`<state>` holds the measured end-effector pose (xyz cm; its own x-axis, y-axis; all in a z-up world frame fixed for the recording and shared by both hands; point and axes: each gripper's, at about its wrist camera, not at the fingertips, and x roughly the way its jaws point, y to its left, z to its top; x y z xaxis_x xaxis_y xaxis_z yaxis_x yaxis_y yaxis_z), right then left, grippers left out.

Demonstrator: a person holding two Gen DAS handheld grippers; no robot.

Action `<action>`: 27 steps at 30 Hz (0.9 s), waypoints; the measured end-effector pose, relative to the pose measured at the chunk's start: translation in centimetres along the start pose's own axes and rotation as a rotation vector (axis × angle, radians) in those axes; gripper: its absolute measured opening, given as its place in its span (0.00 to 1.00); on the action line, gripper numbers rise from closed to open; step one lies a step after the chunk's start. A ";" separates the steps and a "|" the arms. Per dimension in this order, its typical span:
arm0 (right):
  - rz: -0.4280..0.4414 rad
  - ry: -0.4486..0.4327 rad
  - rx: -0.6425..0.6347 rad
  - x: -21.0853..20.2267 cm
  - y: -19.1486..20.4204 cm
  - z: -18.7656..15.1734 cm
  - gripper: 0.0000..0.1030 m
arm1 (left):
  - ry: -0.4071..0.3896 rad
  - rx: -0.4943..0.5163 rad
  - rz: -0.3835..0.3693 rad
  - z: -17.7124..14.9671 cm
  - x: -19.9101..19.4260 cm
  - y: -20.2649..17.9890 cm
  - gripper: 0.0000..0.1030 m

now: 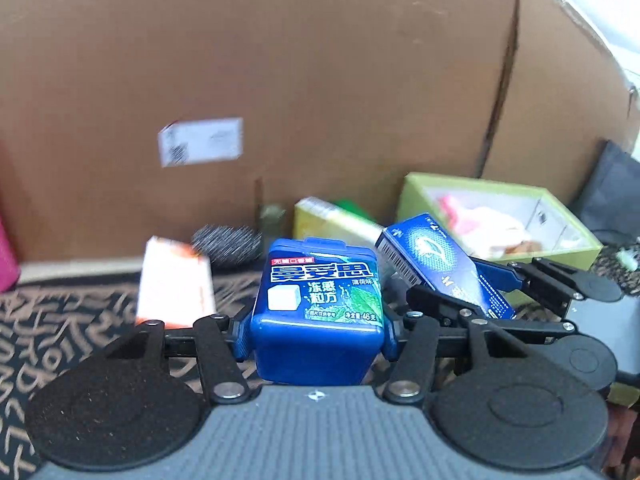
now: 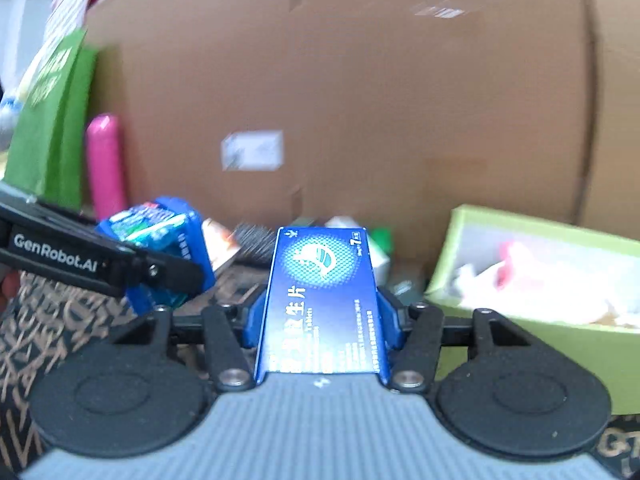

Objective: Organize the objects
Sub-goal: 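Carry both blue items over the shoe box and open both tools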

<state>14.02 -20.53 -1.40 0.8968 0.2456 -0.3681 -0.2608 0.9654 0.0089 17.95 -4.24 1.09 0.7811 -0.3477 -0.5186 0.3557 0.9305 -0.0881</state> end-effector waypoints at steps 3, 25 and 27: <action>-0.034 -0.050 0.082 -1.2 -2.7 0.5 0.54 | -0.019 0.017 -0.021 1.4 0.4 -2.3 0.57; -0.449 -0.229 0.228 -3.1 -18.6 2.8 0.54 | -0.035 0.105 -0.093 8.1 10.1 -16.2 0.58; -0.471 -0.225 0.249 -2.3 -19.6 2.9 0.54 | -0.033 0.110 -0.094 8.3 11.0 -16.7 0.58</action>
<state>18.10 -39.75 1.97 0.9570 -0.2289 -0.1785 0.2522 0.9601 0.1210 24.92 -24.55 3.92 0.7577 -0.4376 -0.4841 0.4802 0.8762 -0.0405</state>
